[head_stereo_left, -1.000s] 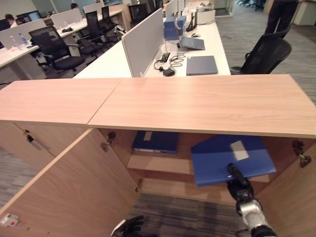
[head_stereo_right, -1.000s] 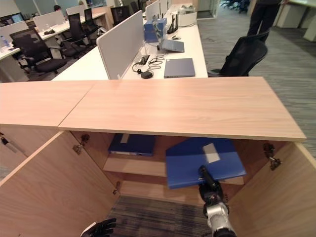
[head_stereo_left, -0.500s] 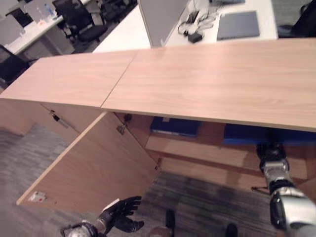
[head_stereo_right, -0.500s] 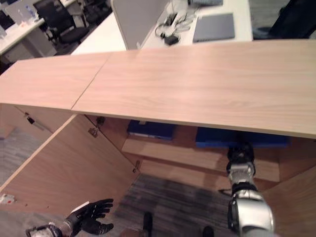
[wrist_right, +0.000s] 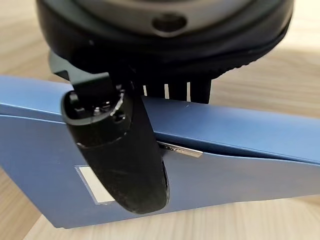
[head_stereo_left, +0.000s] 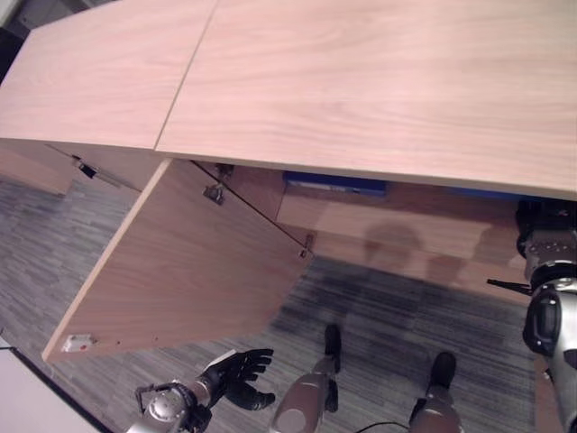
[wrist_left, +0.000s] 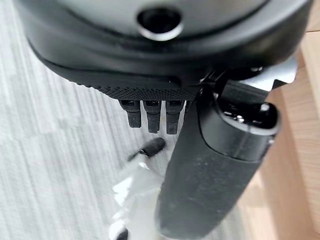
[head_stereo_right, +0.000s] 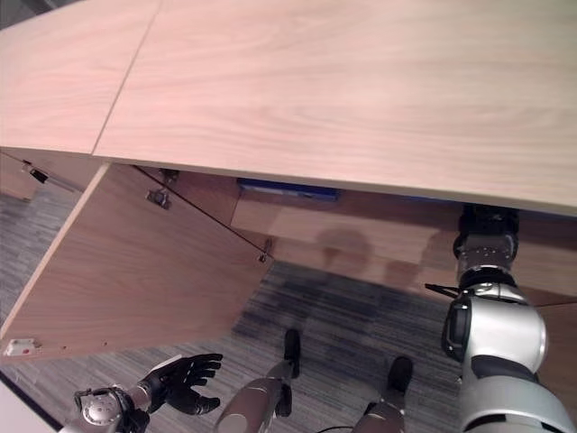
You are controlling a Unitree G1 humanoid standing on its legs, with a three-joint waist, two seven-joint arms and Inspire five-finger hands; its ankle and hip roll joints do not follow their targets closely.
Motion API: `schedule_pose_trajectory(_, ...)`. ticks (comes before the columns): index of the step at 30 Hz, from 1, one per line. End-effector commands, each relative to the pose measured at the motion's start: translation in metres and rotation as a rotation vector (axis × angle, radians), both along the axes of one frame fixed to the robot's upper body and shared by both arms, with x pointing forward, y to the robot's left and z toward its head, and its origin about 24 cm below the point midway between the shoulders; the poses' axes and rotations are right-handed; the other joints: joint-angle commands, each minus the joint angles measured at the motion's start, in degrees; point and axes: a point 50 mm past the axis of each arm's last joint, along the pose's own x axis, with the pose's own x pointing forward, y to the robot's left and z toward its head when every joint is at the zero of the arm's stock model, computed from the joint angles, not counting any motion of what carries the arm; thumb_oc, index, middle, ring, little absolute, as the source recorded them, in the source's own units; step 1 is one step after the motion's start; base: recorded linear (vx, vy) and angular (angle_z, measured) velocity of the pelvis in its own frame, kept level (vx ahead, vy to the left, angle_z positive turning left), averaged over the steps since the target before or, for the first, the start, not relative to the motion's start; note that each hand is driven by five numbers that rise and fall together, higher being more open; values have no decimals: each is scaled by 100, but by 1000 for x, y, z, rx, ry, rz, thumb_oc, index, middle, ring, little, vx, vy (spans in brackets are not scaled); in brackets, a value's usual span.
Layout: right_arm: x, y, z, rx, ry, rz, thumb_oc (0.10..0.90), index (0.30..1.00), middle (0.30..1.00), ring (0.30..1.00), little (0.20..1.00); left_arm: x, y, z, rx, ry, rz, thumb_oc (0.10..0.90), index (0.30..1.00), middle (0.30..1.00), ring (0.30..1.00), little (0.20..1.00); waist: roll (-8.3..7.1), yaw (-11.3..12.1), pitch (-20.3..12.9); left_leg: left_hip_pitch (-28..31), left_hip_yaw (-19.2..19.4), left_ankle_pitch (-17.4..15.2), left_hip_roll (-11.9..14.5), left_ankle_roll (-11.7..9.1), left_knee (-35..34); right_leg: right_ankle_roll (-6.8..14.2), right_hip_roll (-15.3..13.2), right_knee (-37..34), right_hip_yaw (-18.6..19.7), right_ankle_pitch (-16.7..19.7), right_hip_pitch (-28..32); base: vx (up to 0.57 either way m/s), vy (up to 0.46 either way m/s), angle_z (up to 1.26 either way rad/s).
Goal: Put the empty folder in the office cabinet
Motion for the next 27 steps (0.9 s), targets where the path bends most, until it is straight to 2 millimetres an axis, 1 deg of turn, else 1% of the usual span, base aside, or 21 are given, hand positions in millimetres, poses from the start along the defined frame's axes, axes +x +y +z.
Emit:
schedule_pose_trajectory(1,-2,-15,90,-206,-179,-58,800,900,900,900,900,20,12,23,28,-130,6,800,900,900,900,900,-138,75,-205,-602,65,-1369,332,-443,1782,188,-135,1534,824,-1252,-950,43,7,14)
schedule_pose_trajectory(3,-4,-18,96,-229,-165,-69,800,900,900,900,900,20,13,25,31,-135,7,800,900,900,900,900,-111,91,-206,-710,56,-1403,315,-440,1866,188,-163,1644,835,-1293,-1073,11,2,20)
schedule_pose_trajectory(5,-9,-23,112,-281,-146,-94,800,900,900,900,900,24,15,31,23,-164,23,800,900,900,900,900,-35,85,-147,-942,3,-1434,277,-448,2026,204,-203,1967,901,-1311,-1413,-13,12,15)
schedule_pose_trajectory(7,-13,-26,121,-328,-118,-106,800,900,900,900,900,24,13,35,-5,-183,40,800,900,900,900,900,-23,79,-164,-1108,-24,-1506,229,-427,2142,183,-222,2140,980,-1384,-1636,-9,-6,15)
schedule_pose_trajectory(9,-14,-28,124,-343,-90,-106,800,900,900,900,900,24,10,39,-13,-191,16,800,900,900,900,900,-1,63,-109,-1280,-92,-1546,210,-431,2282,161,-210,2307,1015,-1429,-1815,-1,-18,9)
schedule_pose_trajectory(10,-14,-28,125,-344,-89,-106,800,900,900,900,900,24,10,39,-13,-191,16,800,900,900,900,900,-1,64,-115,-1290,-91,-1549,209,-432,2287,161,-212,2319,1019,-1434,-1831,7,-14,9)
schedule_pose_trajectory(11,-11,-25,121,-341,-56,-95,800,900,900,900,900,22,5,39,-12,-194,-17,800,900,900,900,900,-3,58,-112,-1266,-110,-1568,191,-406,2237,154,-164,2304,1047,-1437,-1868,9,-3,7)
schedule_pose_trajectory(14,-10,-24,123,-334,-36,-96,800,900,900,900,900,23,3,41,-18,-201,-19,800,900,900,900,900,-17,60,-75,-1269,-109,-1535,183,-397,2190,147,-122,2263,1034,-1402,-1875,-18,-12,-4)
schedule_pose_trajectory(15,-11,-25,115,-321,18,-97,800,900,900,900,900,21,-1,41,-22,-203,-23,800,900,900,900,900,-43,27,-64,-1210,-119,-1530,167,-389,2117,142,-95,2196,1022,-1385,-1814,-29,-20,-6)
schedule_pose_trajectory(17,-11,-26,112,-309,48,-98,800,900,900,900,900,21,-2,41,-20,-199,-31,800,900,900,900,900,-49,9,-53,-1144,-108,-1505,174,-395,2033,148,-92,2159,999,-1371,-1752,-10,-2,-2)
schedule_pose_trajectory(19,-15,-32,91,-245,163,-106,800,900,900,900,900,22,-6,43,-19,-211,-38,800,900,900,900,900,-58,-17,-58,-864,-81,-1452,182,-407,1770,147,-69,1956,935,-1349,-1497,0,0,0)
schedule_pose_trajectory(22,-18,-34,74,-196,256,-104,800,900,900,900,900,21,-10,40,-21,-207,-30,800,900,900,900,900,-86,-37,-49,-653,-93,-1409,190,-422,1610,146,-55,1756,864,-1314,-1219,-12,-5,3)
schedule_pose_trajectory(23,-19,-33,60,-167,305,-97,800,900,900,900,900,18,-8,28,15,-164,-18,800,900,900,900,900,-142,-100,-71,-539,-86,-1388,215,-436,1530,156,-32,1638,841,-1292,-1067,-7,-1,7)
schedule_pose_trajectory(24,-19,-33,55,-148,329,-106,800,900,900,900,900,20,-8,25,35,-164,-20,800,900,900,900,900,-137,-96,-52,-433,-99,-1366,226,-433,1455,148,-33,1527,803,-1267,-922,11,2,4)
schedule_pose_trajectory(25,-19,-30,42,-119,364,-95,800,900,900,900,900,22,-10,21,60,-168,-27,800,900,900,900,900,-148,-106,-77,-344,-88,-1347,247,-429,1391,143,-11,1435,773,-1261,-792,0,0,0)
schedule_pose_trajectory(27,-20,-28,30,-86,414,-92,800,900,900,900,900,22,-14,17,79,-163,-35,800,900,900,900,900,-196,-109,-115,-185,-107,-1321,269,-434,1287,142,-4,1254,710,-1212,-555,-14,-9,2)
